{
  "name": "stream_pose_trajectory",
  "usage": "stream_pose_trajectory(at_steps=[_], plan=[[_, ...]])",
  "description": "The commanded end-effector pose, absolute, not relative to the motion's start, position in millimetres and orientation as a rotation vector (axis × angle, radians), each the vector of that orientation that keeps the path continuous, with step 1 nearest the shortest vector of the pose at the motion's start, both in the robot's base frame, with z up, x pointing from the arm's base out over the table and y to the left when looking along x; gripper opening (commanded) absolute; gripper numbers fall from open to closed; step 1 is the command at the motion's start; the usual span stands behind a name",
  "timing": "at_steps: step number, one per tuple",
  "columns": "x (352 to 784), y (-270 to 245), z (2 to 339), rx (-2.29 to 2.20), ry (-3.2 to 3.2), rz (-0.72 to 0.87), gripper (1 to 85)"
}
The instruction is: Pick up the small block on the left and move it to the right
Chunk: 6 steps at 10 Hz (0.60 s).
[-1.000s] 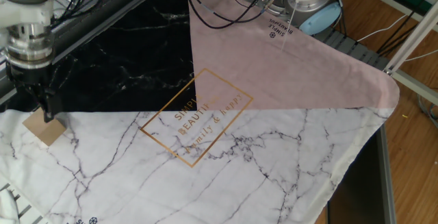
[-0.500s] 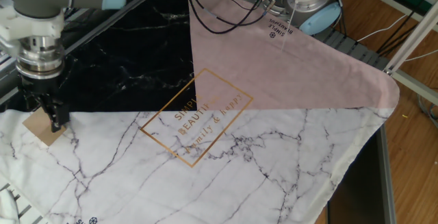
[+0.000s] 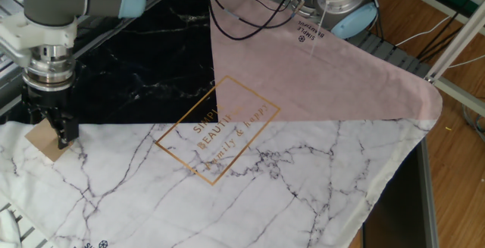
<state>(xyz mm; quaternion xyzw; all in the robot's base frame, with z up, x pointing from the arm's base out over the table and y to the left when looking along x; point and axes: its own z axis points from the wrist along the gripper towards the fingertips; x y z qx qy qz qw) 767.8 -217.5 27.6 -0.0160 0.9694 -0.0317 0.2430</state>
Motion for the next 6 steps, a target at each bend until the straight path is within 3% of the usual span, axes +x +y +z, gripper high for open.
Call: stream_pose_trajectory(at_steps=[1, 6], plan=[[773, -227, 32, -0.089, 2.638, -0.084, 85.0], [771, -210, 30, -0.136, 2.639, -0.023, 79.7]])
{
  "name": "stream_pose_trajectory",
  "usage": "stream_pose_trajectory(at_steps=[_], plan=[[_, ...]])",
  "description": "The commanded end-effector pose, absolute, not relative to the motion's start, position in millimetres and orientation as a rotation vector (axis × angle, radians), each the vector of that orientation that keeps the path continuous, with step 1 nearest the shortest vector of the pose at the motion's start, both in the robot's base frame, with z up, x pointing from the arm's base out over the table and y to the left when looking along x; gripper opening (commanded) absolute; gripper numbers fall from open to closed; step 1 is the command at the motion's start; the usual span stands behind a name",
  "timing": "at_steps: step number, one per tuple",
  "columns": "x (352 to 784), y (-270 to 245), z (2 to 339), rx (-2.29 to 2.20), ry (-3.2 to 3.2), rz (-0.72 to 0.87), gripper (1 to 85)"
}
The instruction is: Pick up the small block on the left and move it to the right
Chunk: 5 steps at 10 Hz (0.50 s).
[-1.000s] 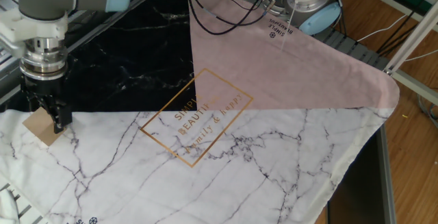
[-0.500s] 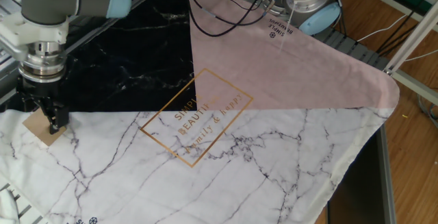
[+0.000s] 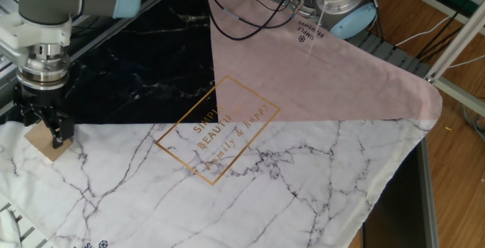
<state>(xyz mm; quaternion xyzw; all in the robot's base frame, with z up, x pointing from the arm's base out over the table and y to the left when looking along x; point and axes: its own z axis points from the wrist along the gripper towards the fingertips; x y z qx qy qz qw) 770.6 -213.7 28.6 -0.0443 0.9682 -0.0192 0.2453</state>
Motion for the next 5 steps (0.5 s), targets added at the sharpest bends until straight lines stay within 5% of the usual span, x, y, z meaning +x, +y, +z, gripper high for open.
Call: stream_pose_trajectory(at_steps=[1, 4, 5], plan=[[769, -207, 29, -0.129, 2.647, -0.003, 76.3], [760, -203, 25, -0.087, 2.687, 0.031, 55.3], [753, -202, 22, -0.052, 2.727, 0.037, 30.0]])
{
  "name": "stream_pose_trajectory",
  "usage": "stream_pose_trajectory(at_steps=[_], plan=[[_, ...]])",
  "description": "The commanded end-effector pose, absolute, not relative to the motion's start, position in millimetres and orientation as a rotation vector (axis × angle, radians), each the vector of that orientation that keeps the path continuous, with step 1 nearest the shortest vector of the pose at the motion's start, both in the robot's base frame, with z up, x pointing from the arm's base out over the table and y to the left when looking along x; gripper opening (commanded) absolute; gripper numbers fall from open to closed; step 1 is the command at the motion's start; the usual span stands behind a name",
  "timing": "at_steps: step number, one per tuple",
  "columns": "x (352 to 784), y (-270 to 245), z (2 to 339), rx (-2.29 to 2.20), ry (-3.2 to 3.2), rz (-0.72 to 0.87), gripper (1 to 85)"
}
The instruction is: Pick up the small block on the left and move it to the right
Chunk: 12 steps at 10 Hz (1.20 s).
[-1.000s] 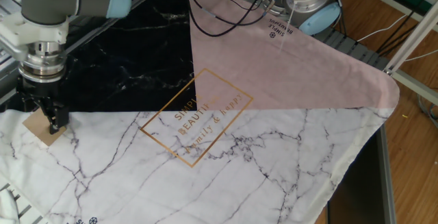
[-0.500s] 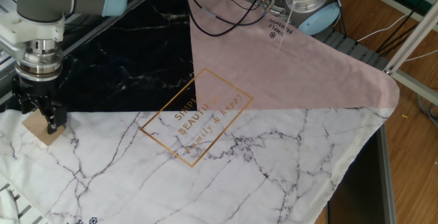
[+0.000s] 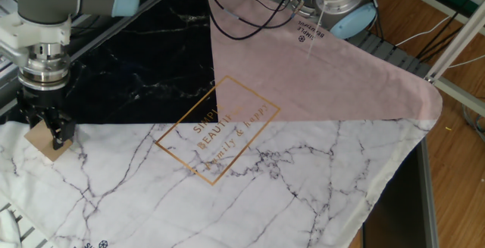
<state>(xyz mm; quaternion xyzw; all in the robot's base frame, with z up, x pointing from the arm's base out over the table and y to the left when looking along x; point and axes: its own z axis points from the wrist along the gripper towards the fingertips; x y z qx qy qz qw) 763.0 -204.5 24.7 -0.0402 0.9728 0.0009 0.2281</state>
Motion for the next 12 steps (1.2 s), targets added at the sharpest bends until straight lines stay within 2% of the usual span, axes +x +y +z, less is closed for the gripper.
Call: stream_pose_trajectory(at_steps=[1, 2, 3, 5, 9, 12], plan=[[748, -206, 23, -0.028, 2.755, 0.033, 5.0], [749, -208, 28, -0.038, 2.755, 0.044, 1.0], [749, -213, 36, -0.049, 2.754, 0.047, 1.0], [757, -228, 56, -0.059, 2.743, -0.044, 1.0], [754, -213, 98, -0.047, 2.765, -0.025, 1.0], [736, -174, 117, -0.023, 2.826, 0.022, 1.0]])
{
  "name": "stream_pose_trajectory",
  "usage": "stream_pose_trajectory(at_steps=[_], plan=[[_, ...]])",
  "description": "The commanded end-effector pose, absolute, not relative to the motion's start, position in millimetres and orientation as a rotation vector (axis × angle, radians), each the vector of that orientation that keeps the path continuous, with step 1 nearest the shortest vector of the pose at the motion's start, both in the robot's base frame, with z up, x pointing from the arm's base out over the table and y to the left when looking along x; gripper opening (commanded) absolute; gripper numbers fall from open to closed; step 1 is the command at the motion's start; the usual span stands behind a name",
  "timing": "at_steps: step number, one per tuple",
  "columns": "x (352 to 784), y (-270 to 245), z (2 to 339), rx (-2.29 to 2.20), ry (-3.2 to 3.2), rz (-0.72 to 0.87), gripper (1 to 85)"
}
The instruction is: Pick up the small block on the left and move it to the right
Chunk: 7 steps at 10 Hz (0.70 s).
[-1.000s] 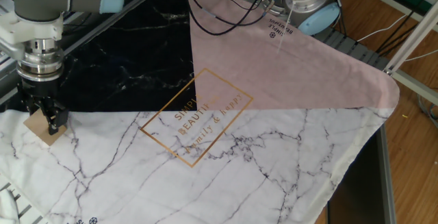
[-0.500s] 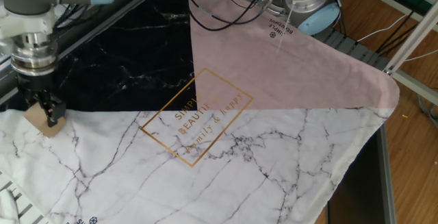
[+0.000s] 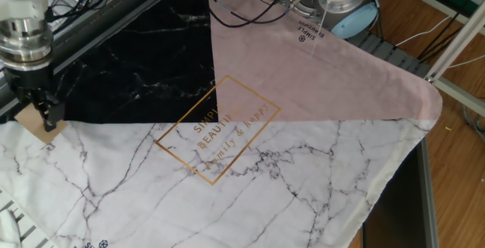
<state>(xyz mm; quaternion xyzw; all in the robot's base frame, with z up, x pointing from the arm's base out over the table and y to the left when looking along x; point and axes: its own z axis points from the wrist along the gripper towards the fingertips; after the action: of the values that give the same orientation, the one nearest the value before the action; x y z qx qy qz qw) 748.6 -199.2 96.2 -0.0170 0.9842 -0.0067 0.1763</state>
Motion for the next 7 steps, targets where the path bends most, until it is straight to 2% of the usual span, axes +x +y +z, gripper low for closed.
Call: stream_pose_trajectory(at_steps=[1, 4, 5, 7], plan=[[732, -158, 125, -0.012, 2.835, 0.038, 1.0], [712, -88, 153, 0.100, 2.902, 0.102, 1.0], [700, -70, 155, 0.098, 2.937, 0.125, 1.0], [671, -38, 151, 0.114, 3.018, 0.270, 1.0]])
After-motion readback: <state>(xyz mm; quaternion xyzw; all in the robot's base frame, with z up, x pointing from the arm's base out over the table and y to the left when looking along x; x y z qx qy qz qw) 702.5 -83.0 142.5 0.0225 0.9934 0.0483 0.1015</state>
